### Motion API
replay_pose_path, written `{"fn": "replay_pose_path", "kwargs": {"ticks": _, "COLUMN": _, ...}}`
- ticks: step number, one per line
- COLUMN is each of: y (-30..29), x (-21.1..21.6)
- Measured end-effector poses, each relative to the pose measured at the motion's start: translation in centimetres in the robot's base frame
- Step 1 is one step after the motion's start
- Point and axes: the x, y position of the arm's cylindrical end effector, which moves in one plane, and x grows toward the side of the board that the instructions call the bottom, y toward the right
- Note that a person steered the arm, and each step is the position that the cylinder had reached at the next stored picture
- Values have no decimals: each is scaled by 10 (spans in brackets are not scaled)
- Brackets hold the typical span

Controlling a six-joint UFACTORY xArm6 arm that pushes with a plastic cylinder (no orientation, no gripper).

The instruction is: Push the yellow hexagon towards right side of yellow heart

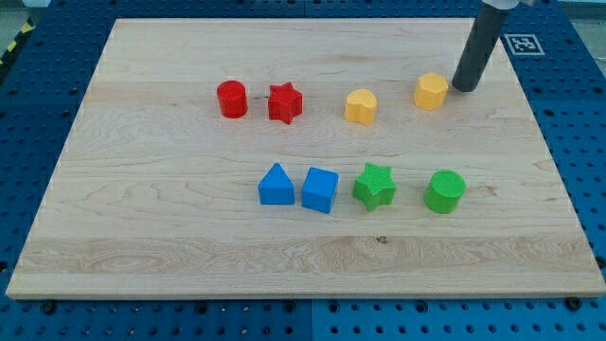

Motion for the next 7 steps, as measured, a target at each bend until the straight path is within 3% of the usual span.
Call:
{"fn": "replay_pose_path", "kwargs": {"ticks": 3, "y": -37, "x": 29}}
{"fn": "replay_pose_path", "kwargs": {"ticks": 5, "y": -41, "x": -5}}
{"fn": "replay_pose_path", "kwargs": {"ticks": 7, "y": -60, "x": -5}}
